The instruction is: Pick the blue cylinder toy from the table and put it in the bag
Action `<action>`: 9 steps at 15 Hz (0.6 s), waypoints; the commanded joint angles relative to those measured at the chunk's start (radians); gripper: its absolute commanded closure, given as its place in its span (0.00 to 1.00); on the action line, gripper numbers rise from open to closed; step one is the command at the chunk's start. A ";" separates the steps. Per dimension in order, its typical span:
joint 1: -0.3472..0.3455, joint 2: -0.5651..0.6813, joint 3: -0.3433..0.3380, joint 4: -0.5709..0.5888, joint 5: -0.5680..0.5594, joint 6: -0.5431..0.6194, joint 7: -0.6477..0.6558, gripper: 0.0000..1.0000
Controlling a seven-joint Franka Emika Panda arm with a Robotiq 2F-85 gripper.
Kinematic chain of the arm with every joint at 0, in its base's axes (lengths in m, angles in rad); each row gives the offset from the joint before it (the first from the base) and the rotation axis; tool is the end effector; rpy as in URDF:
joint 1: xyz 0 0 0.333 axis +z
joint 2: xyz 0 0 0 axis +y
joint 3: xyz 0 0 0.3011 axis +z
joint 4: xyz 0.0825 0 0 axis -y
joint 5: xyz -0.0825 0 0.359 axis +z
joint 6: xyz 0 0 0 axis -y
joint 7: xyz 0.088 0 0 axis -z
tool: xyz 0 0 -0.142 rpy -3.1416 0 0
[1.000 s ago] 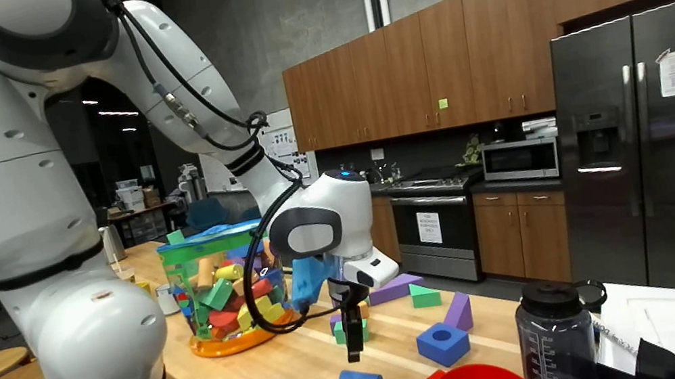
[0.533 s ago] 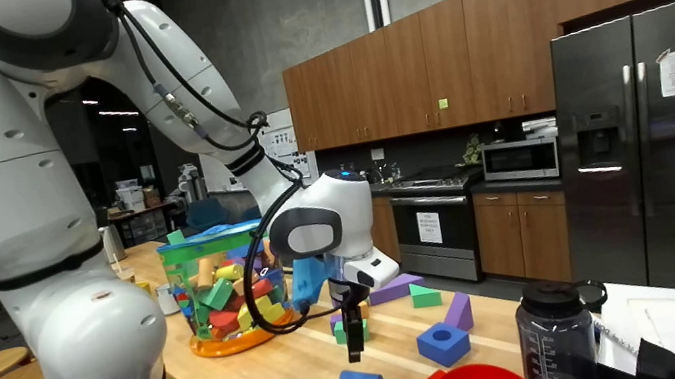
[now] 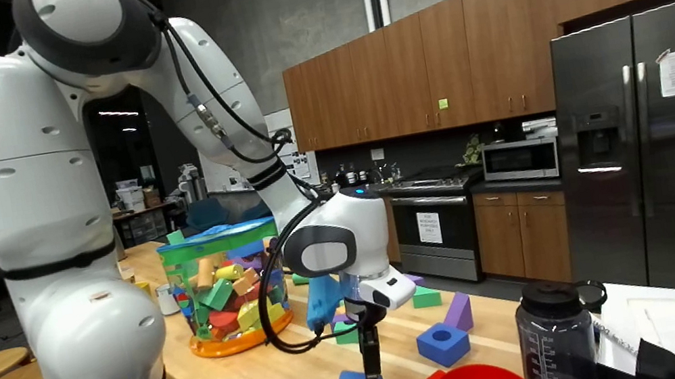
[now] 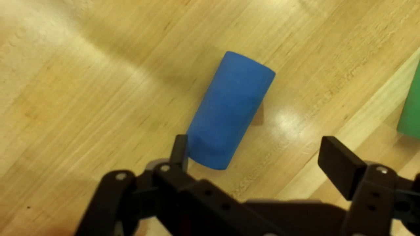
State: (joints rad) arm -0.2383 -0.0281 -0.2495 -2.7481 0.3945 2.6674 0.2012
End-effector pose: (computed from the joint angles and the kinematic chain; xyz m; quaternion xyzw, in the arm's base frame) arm 0.3298 -0.1797 0.1953 -0.8628 0.4971 0.0140 0.0911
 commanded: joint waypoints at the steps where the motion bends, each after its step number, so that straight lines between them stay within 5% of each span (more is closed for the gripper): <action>1: -0.003 0.034 0.000 0.028 -0.008 -0.006 -0.003 0.00; 9: 0.031 0.006 0.038 -0.042 -0.093 -0.030 0.010 0.00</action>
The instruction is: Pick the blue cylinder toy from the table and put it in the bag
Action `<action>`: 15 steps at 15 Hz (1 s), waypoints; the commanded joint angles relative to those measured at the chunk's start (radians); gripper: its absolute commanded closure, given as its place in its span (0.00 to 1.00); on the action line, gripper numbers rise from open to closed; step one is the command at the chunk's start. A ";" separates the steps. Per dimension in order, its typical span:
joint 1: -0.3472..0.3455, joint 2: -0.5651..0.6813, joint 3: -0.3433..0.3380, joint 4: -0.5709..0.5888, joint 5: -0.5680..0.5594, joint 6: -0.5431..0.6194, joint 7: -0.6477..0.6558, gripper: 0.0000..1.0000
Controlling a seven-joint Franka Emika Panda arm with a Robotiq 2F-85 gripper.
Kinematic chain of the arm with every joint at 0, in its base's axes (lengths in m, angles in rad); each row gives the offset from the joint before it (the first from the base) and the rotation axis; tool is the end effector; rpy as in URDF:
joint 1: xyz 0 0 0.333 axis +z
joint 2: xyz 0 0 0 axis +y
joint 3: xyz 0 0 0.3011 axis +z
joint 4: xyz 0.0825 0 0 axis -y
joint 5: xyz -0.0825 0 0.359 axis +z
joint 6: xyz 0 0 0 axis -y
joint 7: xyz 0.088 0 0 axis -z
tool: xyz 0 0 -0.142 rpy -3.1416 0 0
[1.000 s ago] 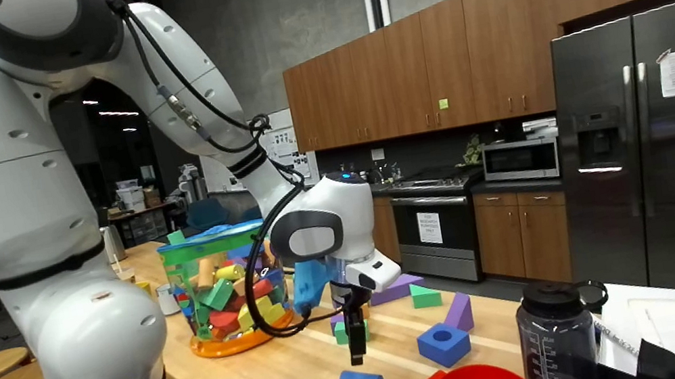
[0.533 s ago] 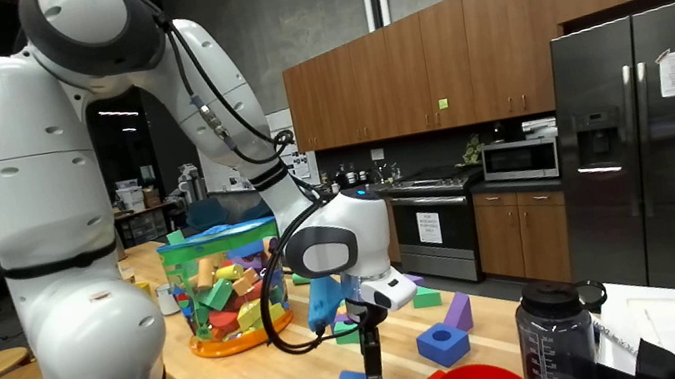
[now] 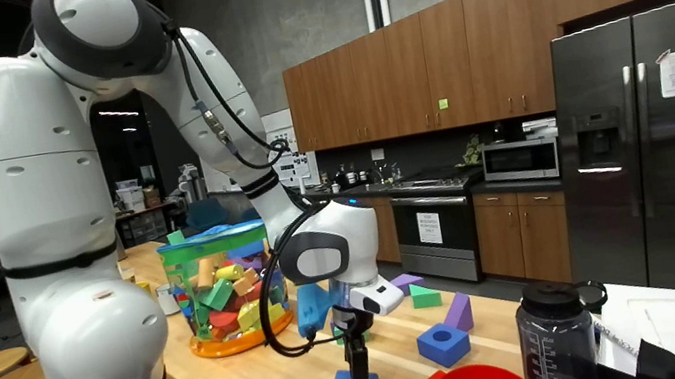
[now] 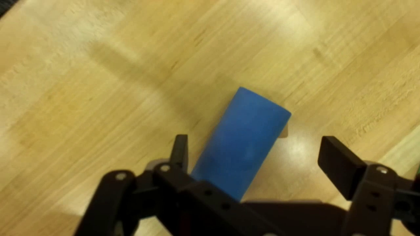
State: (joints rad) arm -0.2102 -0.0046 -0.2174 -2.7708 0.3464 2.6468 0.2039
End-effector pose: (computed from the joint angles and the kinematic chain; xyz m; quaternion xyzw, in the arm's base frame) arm 0.3257 -0.1520 0.1790 -0.8861 0.4539 0.0504 0.0792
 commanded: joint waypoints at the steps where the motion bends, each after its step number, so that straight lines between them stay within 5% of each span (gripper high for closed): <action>1: 0.005 -0.002 0.009 -0.007 -0.059 -0.013 0.007 0.00; 15: 0.005 0.029 0.013 -0.004 -0.089 0.068 -0.011 0.00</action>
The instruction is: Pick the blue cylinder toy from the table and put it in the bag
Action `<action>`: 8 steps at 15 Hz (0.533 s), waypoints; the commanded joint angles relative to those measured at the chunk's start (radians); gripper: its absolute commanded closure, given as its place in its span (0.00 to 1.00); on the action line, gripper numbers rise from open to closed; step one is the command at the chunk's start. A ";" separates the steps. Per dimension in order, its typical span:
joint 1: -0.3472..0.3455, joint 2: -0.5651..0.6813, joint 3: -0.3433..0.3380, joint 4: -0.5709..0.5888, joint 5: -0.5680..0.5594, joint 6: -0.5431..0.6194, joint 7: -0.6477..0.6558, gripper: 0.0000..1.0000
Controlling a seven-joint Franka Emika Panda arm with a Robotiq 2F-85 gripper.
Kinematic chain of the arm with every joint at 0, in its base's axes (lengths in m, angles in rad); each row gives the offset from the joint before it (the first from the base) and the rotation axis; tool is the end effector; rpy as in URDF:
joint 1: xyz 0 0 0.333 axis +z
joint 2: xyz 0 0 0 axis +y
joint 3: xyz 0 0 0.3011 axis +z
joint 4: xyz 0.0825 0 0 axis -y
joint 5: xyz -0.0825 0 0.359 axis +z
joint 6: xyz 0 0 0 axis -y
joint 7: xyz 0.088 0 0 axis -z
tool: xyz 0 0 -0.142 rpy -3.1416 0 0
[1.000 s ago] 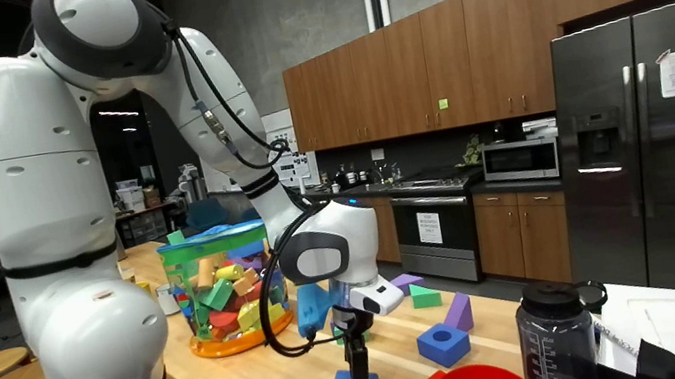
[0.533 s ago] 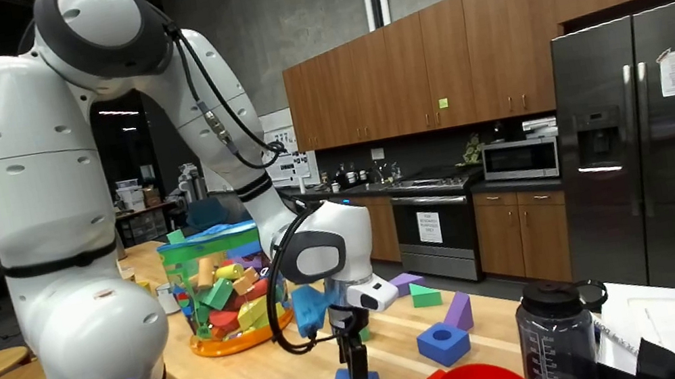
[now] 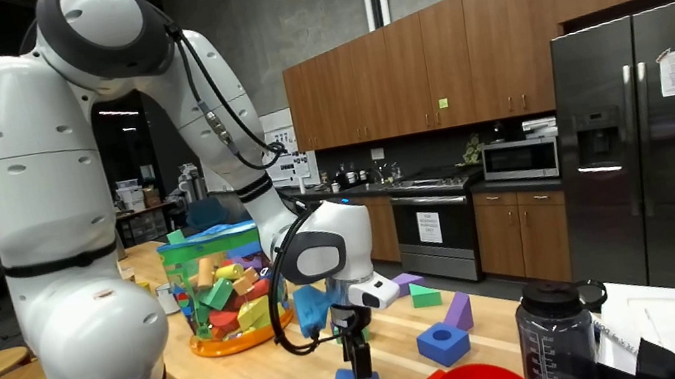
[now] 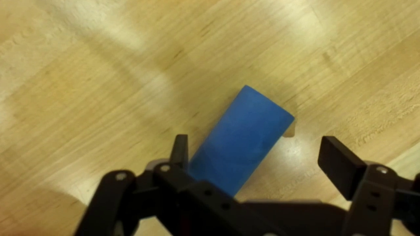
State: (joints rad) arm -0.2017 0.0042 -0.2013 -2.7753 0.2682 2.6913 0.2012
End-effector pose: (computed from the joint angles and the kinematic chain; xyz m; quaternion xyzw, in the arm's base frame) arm 0.3317 -0.1466 0.1779 -0.9087 0.4118 0.0381 0.0565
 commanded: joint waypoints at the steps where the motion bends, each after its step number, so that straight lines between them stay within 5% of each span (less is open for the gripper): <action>1: -0.002 0.032 -0.003 0.000 -0.016 0.032 -0.004 0.00; 6: 0.014 0.079 0.015 0.000 -0.002 0.094 -0.012 0.00; 7: 0.017 0.083 0.021 0.000 0.004 0.103 -0.018 0.25; 8: 0.016 0.090 0.023 0.000 0.004 0.114 -0.023 0.27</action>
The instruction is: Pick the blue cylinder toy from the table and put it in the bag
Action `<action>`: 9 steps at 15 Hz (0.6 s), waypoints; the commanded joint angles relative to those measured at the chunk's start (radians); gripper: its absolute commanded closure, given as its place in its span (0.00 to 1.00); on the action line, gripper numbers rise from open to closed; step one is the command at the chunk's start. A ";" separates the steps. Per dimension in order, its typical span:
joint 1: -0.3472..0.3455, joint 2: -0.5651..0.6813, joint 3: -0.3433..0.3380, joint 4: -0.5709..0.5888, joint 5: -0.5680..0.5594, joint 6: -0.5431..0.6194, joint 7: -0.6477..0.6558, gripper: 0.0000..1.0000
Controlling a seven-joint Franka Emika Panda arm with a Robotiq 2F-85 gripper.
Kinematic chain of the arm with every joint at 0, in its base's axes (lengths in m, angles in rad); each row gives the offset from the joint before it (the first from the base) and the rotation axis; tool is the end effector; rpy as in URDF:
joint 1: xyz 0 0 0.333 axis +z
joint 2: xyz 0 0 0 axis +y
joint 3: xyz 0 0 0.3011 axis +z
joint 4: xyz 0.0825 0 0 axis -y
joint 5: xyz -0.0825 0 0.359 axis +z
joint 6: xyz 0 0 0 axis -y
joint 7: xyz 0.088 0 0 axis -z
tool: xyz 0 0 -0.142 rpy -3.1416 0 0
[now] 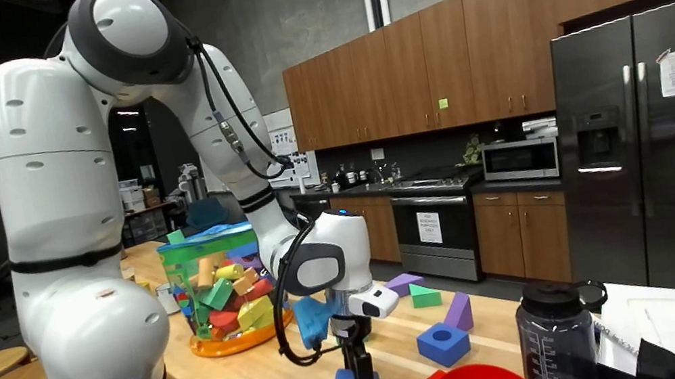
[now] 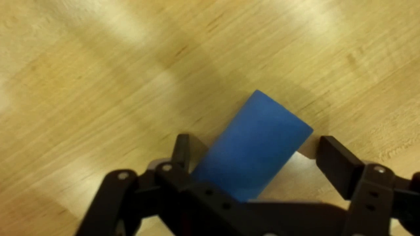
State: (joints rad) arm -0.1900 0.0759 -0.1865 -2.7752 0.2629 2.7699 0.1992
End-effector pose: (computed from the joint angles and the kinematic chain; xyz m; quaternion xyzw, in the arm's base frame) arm 0.3333 -0.1427 0.1583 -0.9149 0.4001 0.0354 0.0390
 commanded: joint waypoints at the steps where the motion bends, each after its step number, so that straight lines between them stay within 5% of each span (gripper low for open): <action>1: 0.003 0.019 0.010 0.000 0.011 0.043 -0.026 0.32; 4: 0.001 0.004 0.012 -0.001 0.017 0.044 -0.045 0.36; 9: 0.000 -0.012 0.009 -0.003 0.018 0.050 -0.073 0.64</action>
State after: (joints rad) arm -0.1951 0.0540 -0.1884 -2.7783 0.2629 2.7861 0.1641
